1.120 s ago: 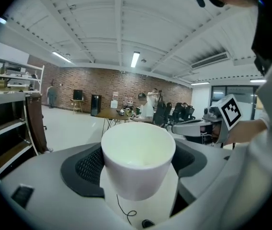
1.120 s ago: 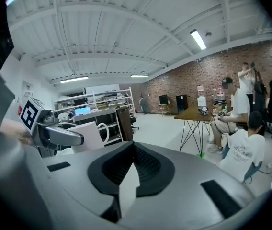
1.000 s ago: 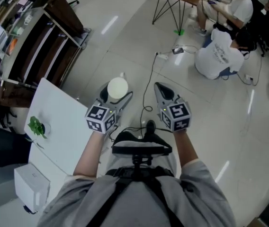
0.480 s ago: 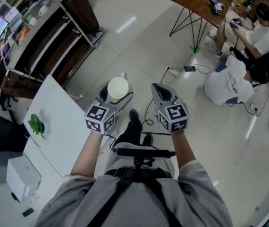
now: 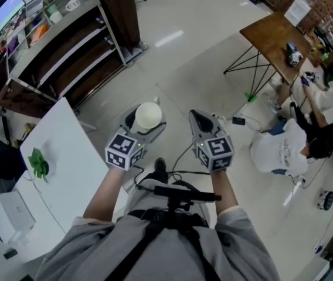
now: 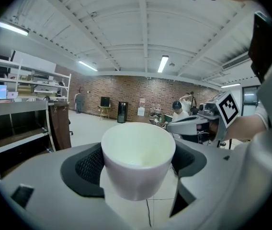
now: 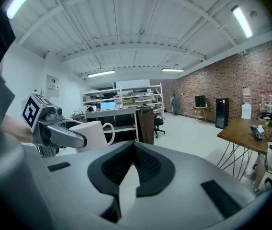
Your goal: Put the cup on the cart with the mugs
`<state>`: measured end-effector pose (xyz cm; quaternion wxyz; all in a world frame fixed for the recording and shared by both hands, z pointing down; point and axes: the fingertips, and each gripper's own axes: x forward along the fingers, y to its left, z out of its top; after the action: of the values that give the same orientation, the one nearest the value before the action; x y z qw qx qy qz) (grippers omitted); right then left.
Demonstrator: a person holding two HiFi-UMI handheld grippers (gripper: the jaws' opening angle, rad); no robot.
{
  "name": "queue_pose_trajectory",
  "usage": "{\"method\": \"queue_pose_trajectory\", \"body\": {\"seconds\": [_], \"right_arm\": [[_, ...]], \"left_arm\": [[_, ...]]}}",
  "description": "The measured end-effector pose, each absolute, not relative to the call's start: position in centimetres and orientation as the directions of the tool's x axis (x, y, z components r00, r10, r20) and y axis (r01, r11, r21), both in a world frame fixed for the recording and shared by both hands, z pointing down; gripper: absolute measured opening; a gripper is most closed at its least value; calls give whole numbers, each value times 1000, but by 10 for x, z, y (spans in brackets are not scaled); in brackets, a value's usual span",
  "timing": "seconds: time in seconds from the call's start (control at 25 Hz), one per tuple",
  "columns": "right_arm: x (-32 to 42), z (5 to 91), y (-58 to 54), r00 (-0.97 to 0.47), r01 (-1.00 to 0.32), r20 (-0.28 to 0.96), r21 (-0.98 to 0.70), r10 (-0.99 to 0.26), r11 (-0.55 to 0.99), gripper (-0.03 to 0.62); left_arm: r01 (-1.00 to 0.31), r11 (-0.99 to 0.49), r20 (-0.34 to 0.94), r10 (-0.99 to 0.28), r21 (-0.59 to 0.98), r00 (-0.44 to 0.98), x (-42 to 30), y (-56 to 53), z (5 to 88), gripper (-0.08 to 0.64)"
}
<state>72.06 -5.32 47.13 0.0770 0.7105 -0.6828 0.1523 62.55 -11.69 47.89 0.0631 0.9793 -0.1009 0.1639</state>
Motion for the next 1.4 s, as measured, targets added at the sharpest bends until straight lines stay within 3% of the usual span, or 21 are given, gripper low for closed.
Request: {"method": "queue_pose_trajectory", "body": {"seconds": [0.48, 0.92, 1.4], "right_arm": [[767, 463, -224, -195, -980, 314, -87, -929, 177, 3], [793, 442, -378, -477, -877, 268, -84, -837, 473, 3], [743, 435, -513, -643, -762, 260, -120, -720, 637, 3]], "left_arm": [[-414, -908, 344, -367, 70, 864, 664, -271, 472, 419], [-656, -754, 331, -609, 43, 721, 679, -400, 451, 419], [-749, -661, 363, -687, 49, 630, 647, -516, 440, 419]]}}
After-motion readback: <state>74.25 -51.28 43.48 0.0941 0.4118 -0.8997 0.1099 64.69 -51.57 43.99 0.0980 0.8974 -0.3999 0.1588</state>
